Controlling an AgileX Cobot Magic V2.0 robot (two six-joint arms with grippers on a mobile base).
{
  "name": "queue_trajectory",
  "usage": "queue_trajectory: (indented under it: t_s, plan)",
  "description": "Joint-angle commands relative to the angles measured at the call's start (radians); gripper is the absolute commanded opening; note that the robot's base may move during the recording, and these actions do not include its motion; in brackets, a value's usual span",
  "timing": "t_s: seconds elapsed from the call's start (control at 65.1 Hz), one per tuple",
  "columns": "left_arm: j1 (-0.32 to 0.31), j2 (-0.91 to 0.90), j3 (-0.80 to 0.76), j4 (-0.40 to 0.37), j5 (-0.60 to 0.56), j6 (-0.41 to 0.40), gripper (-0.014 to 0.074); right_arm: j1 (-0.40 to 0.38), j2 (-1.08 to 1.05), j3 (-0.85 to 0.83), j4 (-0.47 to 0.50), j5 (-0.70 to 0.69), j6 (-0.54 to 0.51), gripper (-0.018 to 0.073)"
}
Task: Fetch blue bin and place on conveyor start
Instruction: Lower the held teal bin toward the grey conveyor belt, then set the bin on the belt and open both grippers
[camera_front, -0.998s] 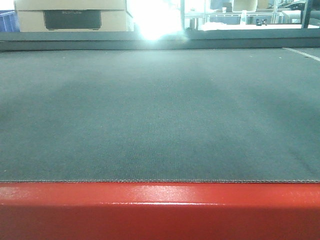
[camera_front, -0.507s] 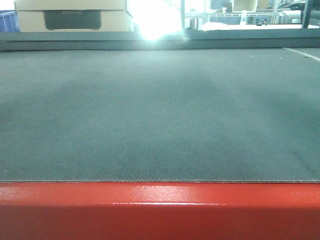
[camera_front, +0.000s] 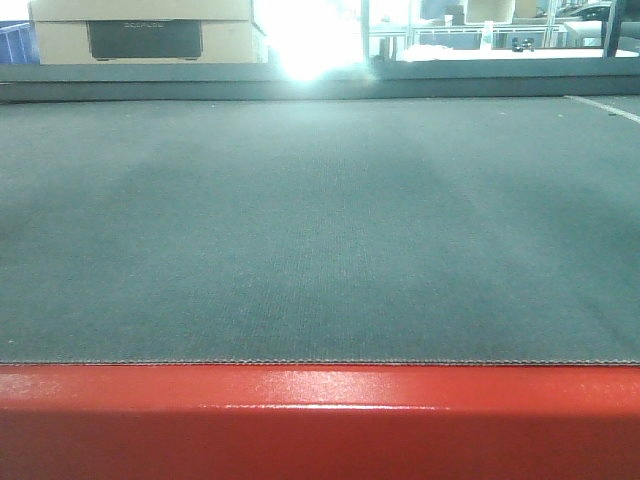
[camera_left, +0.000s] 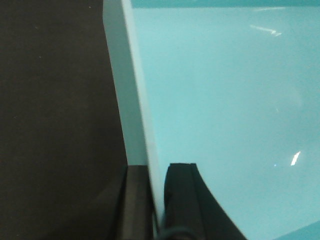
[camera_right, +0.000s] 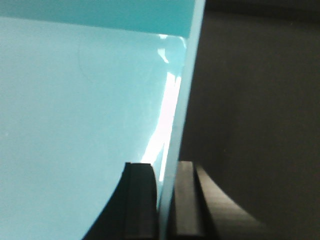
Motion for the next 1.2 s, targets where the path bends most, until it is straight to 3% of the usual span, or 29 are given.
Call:
queue_trajectory:
  t_s: [0.0,0.2,0.553,0.706,0.783,0.89,0.952,0.967,1.059,1.105,1.182]
  plan:
    - [-0.003,0.019,-0.001,-0.015,-0.052,0.018,-0.0111,-0.022,-0.015,0.004,-0.016,0.078,-0.011,-0.0153]
    - [-0.003,0.131,0.068,-0.022,-0.050,0.018,-0.0111,-0.045,-0.015,0.165,-0.020,0.085,-0.011,-0.0153]
    - [-0.003,0.291,0.187,-0.023,-0.135,0.018,-0.0111,-0.045,-0.008,0.489,-0.015,-0.239,-0.011,-0.0153]
    - [-0.003,0.340,0.187,-0.023,-0.135,0.018,-0.0097,-0.045,0.049,0.503,-0.015,-0.253,-0.011,-0.0130]
    - [-0.003,0.350,0.187,-0.023,-0.129,0.018,-0.0032,-0.045,0.078,0.503,-0.015,-0.245,-0.011,-0.0059]
    - [-0.003,0.355,0.187,-0.018,-0.127,0.018,0.0157,-0.045,0.110,0.503,-0.015,-0.231,-0.011,0.0149]
    - [-0.003,0.355,0.187,-0.016,-0.127,0.018,0.0296,-0.045,0.114,0.503,-0.015,-0.229,-0.011,0.0297]
    - [-0.003,0.355,0.187,-0.016,-0.127,0.018,0.0377,-0.045,0.114,0.503,-0.015,-0.227,-0.011,0.0331]
    - [-0.003,0.355,0.187,-0.016,-0.114,0.022,0.0632,-0.045,0.108,0.498,-0.015,-0.222,-0.011,0.0527]
    - [-0.003,0.350,0.187,-0.016,-0.101,0.024,0.0601,-0.045,0.105,0.490,-0.015,-0.209,-0.011,0.0578]
    - [-0.003,0.335,0.187,-0.013,-0.086,0.024,0.0547,-0.045,0.098,0.471,-0.015,-0.182,-0.011,0.0563]
